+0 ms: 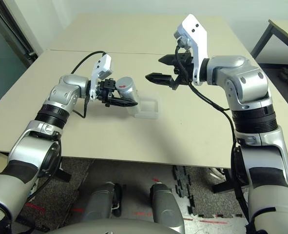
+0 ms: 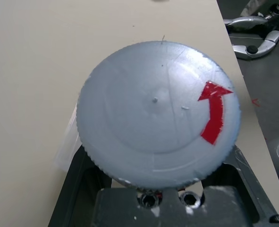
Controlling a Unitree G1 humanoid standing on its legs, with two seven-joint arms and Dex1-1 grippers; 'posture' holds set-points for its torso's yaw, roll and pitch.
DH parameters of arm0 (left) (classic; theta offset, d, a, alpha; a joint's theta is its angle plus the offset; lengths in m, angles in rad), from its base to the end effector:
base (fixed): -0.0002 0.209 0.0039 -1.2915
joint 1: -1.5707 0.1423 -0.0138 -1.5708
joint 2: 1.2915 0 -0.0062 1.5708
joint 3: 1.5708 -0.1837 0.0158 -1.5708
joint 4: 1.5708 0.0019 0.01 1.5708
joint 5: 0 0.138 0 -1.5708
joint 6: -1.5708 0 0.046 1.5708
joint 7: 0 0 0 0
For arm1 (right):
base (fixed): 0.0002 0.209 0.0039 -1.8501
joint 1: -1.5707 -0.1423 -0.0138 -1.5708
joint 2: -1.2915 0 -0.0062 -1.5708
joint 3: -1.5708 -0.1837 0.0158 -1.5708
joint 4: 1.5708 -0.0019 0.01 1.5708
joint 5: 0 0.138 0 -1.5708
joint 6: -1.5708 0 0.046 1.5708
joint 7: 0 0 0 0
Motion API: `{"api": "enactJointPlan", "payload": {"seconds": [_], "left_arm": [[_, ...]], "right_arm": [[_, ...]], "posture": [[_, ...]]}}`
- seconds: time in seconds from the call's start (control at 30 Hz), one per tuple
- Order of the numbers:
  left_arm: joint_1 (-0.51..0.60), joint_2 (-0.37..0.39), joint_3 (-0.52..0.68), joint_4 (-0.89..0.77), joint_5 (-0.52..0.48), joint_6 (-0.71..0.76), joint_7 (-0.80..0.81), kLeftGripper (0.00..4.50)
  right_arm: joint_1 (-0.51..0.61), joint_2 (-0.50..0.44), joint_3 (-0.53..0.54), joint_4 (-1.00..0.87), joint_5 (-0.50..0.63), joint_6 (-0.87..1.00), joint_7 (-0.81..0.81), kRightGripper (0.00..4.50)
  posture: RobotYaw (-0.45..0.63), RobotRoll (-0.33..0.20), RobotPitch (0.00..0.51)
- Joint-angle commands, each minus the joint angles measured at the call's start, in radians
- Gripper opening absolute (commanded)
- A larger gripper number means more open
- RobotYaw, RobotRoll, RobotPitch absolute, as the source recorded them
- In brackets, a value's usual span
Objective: Pour the medicine from the bottle into the box.
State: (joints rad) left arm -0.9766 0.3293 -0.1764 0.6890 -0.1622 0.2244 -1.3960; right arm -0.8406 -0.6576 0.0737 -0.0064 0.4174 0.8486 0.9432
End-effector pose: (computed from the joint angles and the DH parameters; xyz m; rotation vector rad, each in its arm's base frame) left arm 0.3567 0.1523 0.1829 0.2730 0.1780 -1.4946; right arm 0.2969 -0.2035 0.2501 -0.2647 0.1832 1.0070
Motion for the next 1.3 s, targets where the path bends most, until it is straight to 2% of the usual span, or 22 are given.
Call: {"api": "enactJointPlan", "payload": {"seconds": [0.03,0.27,0.7,1.1,1.17,1.23,1.3], "left_arm": [[-0.015,0.004,0.000,0.015,0.002,-0.005,-0.003,2.66],[-0.036,-0.003,-0.001,0.036,0.006,-0.015,-0.001,2.66],[-0.048,-0.015,-0.010,0.053,0.013,-0.035,-0.005,2.66],[-0.046,-0.032,-0.016,0.053,0.018,-0.037,-0.011,2.66],[-0.046,-0.033,-0.016,0.053,0.018,-0.037,-0.011,2.66],[-0.045,-0.034,-0.016,0.054,0.019,-0.038,-0.012,2.66],[-0.046,-0.034,-0.016,0.055,0.019,-0.038,-0.012,2.66]], "right_arm": [[0.008,-0.002,0.002,-0.067,0.047,0.047,0.025,4.50],[-0.030,0.011,0.046,-0.092,0.070,0.083,0.061,4.50],[-0.126,0.088,0.153,0.023,-0.012,-0.005,0.088,4.50],[-0.171,0.116,0.194,0.083,-0.067,-0.048,0.120,4.50],[-0.174,0.120,0.194,0.085,-0.070,-0.049,0.123,4.12],[-0.175,0.124,0.194,0.084,-0.072,-0.047,0.125,3.55],[-0.174,0.127,0.193,0.081,-0.072,-0.046,0.129,2.77]], "posture": [[-0.06,0.000,0.068],[-0.06,0.000,0.062],[-0.06,0.000,0.054],[-0.06,0.000,0.060],[-0.06,0.000,0.062],[-0.06,0.000,0.062],[-0.06,0.000,0.062]]}}
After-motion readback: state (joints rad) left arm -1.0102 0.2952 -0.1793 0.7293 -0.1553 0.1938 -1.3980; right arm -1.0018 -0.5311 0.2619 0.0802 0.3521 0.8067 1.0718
